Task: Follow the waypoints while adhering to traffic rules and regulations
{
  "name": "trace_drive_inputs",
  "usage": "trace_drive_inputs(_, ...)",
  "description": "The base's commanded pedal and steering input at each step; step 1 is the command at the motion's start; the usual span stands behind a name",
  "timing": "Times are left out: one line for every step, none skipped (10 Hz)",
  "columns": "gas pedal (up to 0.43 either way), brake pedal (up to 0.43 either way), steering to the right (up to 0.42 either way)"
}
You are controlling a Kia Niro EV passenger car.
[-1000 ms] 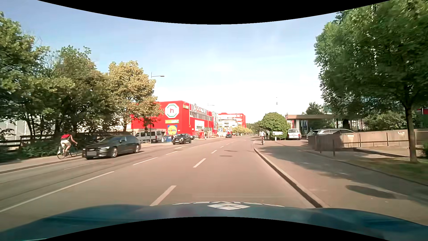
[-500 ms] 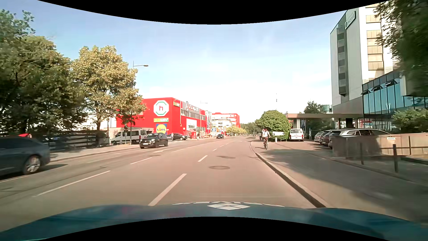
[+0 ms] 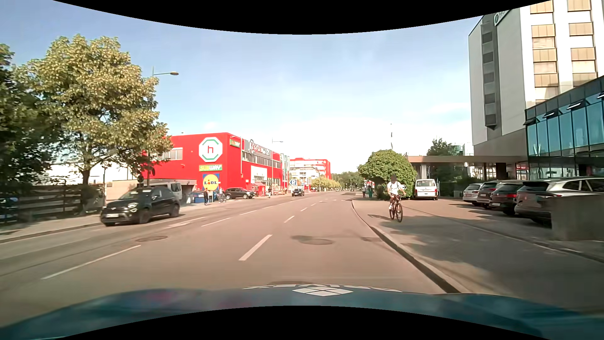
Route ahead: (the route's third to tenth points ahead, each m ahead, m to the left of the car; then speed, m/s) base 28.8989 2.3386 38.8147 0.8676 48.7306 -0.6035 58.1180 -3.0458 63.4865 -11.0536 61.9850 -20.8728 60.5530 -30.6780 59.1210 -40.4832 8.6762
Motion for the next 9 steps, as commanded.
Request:
trace_drive_inputs(0.059, 0.0, 0.031)
trace_drive_inputs(0.059, 0.0, 0.03)
trace_drive_inputs(0.059, 0.0, 0.028)
trace_drive_inputs(0.067, 0.0, 0.026)
trace_drive_inputs(0.11, 0.0, 0.023)
trace_drive_inputs(0.11, 0.0, 0.021)
trace_drive_inputs(0.11, 0.0, 0.021)
trace_drive_inputs(0.11, 0.0, 0.021)
trace_drive_inputs(0.11, 0.0, 0.021)
